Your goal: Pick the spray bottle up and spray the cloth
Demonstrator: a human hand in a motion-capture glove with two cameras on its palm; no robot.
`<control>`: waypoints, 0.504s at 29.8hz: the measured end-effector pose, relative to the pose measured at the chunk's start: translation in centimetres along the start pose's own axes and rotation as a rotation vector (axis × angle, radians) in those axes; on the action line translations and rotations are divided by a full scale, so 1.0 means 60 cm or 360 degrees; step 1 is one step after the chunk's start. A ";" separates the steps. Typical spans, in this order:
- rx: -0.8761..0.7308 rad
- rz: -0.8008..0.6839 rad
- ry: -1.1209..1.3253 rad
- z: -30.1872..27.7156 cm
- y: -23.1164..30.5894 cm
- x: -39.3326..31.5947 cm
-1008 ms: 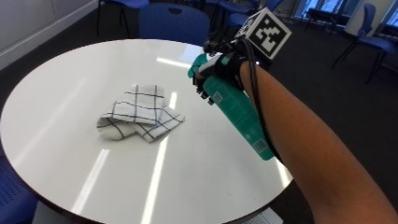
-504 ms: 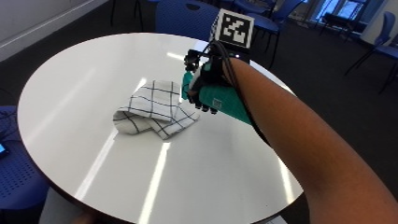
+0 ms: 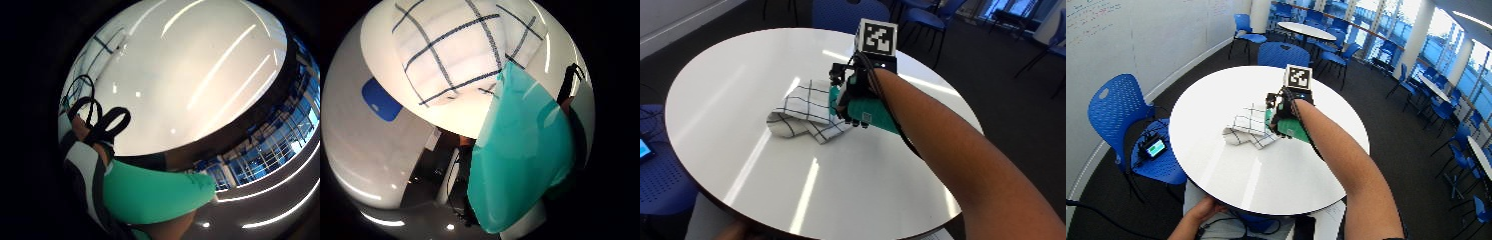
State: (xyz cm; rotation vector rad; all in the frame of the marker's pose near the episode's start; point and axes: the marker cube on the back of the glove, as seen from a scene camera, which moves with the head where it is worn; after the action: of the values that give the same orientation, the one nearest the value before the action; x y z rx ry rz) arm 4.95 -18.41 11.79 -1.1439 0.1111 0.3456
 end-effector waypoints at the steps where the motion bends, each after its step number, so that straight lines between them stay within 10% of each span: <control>1: 0.0000 -0.0004 -0.0001 0.000 0.000 -0.001; 15: 0.0002 -0.0055 -0.0052 0.007 -0.005 -0.005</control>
State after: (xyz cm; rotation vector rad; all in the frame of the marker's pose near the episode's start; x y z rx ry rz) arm 4.69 -18.21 12.29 -1.1370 0.0628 0.3334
